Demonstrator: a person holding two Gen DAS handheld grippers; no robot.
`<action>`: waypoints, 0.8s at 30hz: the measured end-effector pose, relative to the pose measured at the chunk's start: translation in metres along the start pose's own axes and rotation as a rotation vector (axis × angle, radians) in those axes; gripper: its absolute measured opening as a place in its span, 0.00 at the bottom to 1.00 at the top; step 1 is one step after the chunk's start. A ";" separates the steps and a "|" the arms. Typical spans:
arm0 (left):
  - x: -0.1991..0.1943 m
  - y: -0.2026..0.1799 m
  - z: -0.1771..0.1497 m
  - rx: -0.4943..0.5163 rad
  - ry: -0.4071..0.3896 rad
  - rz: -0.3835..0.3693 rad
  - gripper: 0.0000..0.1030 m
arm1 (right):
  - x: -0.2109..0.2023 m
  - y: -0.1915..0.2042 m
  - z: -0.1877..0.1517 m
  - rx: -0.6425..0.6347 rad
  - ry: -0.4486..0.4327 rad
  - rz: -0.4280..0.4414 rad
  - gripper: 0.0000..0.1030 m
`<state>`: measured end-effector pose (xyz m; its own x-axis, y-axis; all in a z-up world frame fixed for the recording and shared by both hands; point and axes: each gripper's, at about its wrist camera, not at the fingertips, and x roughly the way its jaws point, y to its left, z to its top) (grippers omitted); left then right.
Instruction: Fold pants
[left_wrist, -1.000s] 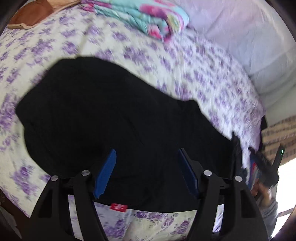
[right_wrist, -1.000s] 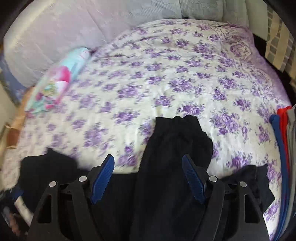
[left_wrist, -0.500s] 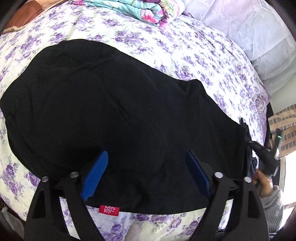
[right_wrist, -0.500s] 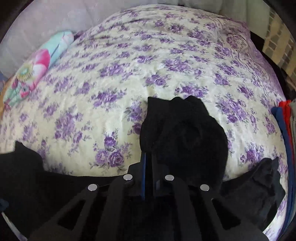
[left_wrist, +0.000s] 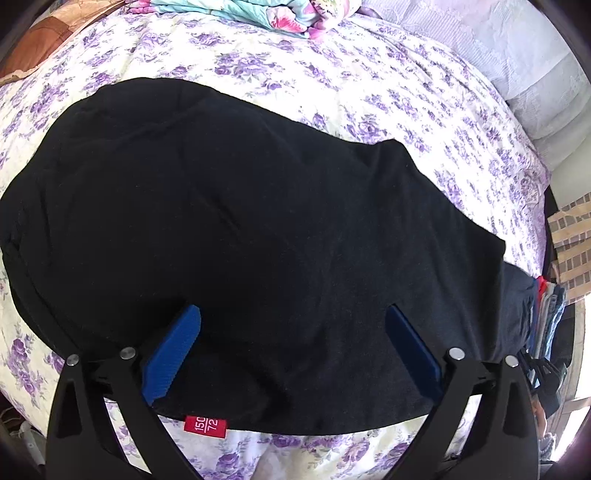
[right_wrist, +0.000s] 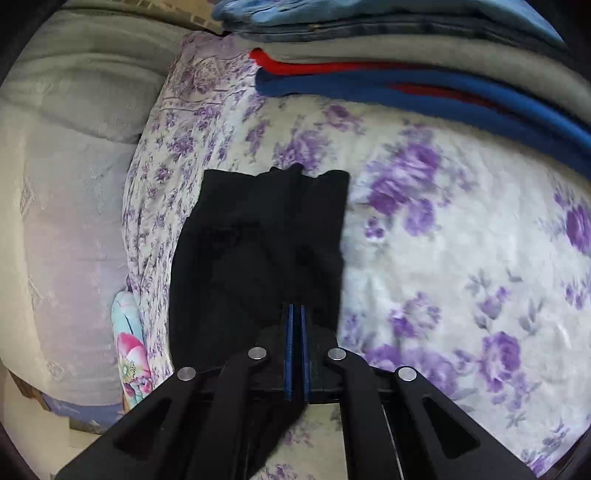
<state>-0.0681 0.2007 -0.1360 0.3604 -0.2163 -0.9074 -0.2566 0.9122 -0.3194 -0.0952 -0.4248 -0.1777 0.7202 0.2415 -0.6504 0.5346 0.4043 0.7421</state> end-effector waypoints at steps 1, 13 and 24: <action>0.001 -0.001 0.001 0.008 0.004 0.008 0.95 | -0.002 0.001 0.001 -0.001 -0.012 0.011 0.03; 0.007 -0.012 -0.001 0.056 0.000 0.076 0.95 | 0.021 0.024 0.012 -0.051 0.032 0.087 0.22; 0.008 -0.009 -0.001 0.056 -0.002 0.087 0.95 | -0.010 0.012 0.014 -0.100 0.018 0.043 0.06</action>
<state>-0.0634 0.1904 -0.1401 0.3407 -0.1349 -0.9304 -0.2363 0.9456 -0.2237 -0.0899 -0.4342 -0.1599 0.7329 0.2760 -0.6219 0.4558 0.4794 0.7500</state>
